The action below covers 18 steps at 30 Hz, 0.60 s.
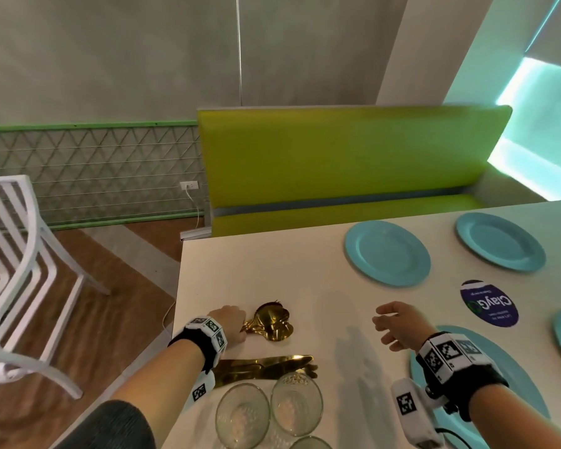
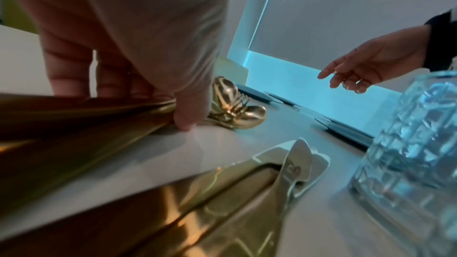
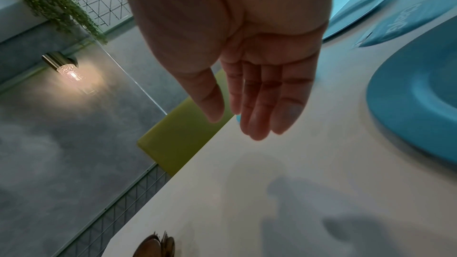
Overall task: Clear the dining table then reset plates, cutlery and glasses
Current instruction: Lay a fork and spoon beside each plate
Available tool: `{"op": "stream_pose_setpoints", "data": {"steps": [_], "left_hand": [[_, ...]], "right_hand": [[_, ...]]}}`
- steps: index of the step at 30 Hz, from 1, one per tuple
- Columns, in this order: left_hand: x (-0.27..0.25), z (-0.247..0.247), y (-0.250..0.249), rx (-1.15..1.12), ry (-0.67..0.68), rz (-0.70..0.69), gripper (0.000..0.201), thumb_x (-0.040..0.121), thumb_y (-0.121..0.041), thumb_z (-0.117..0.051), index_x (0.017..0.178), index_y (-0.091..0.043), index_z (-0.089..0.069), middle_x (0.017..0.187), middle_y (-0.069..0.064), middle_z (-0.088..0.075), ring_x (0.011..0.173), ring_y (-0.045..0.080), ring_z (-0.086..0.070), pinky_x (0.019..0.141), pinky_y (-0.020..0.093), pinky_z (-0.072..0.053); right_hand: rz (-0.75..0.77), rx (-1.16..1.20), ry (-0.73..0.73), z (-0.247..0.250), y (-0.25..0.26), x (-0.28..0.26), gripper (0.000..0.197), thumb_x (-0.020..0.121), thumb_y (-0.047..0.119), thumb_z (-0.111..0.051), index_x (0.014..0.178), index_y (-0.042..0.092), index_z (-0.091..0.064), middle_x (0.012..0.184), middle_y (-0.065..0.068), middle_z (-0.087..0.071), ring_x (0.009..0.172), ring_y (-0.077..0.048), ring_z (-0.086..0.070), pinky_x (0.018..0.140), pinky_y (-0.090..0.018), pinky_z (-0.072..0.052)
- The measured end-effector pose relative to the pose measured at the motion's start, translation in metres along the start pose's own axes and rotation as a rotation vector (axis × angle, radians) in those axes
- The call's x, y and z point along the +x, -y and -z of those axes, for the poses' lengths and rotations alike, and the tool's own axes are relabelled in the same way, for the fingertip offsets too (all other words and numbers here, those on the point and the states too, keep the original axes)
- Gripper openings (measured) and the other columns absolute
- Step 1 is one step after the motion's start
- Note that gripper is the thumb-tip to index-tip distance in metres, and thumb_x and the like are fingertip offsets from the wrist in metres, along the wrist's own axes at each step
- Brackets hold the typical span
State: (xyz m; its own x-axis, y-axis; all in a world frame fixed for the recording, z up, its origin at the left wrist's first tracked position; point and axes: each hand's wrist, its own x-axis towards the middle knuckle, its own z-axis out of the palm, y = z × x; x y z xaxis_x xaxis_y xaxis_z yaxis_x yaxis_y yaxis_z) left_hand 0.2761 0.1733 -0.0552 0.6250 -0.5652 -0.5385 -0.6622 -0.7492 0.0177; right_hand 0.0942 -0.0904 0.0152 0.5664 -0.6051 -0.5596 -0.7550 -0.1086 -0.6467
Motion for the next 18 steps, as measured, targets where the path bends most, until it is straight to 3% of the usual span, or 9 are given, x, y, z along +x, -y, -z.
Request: {"op": "stream_pose_setpoints", "data": {"steps": [10, 16, 18], "left_hand": [[0.002, 0.000, -0.009, -0.027, 0.060, 0.027, 0.036, 0.093, -0.021, -0.044, 0.126, -0.007, -0.047, 0.127, 0.014, -0.054, 0.115, 0.029, -0.055, 0.094, 0.036, -0.044], [-0.002, 0.007, -0.010, -0.104, 0.090, 0.040, 0.040, 0.097, -0.025, -0.036, 0.132, -0.006, -0.034, 0.124, 0.021, -0.056, 0.111, 0.034, -0.056, 0.090, 0.036, -0.045], [-0.007, 0.020, -0.013, -0.170, 0.064, 0.042, 0.038, 0.098, -0.026, -0.036, 0.129, -0.003, -0.036, 0.113, 0.020, -0.059, 0.105, 0.034, -0.058, 0.081, 0.035, -0.043]], "right_hand": [[-0.026, -0.011, -0.030, 0.023, -0.026, -0.009, 0.013, 0.088, 0.010, -0.058, 0.100, 0.010, -0.054, 0.075, -0.005, -0.060, 0.056, -0.020, -0.055, 0.050, -0.025, -0.044], [-0.026, -0.025, -0.039, 0.036, -0.034, -0.012, 0.013, 0.088, 0.011, -0.057, 0.101, 0.011, -0.054, 0.076, -0.004, -0.060, 0.057, -0.019, -0.056, 0.049, -0.024, -0.045], [-0.024, -0.018, -0.037, 0.041, -0.034, -0.012, 0.013, 0.088, 0.011, -0.058, 0.100, 0.011, -0.054, 0.076, -0.004, -0.060, 0.057, -0.019, -0.056, 0.048, -0.024, -0.044]]}}
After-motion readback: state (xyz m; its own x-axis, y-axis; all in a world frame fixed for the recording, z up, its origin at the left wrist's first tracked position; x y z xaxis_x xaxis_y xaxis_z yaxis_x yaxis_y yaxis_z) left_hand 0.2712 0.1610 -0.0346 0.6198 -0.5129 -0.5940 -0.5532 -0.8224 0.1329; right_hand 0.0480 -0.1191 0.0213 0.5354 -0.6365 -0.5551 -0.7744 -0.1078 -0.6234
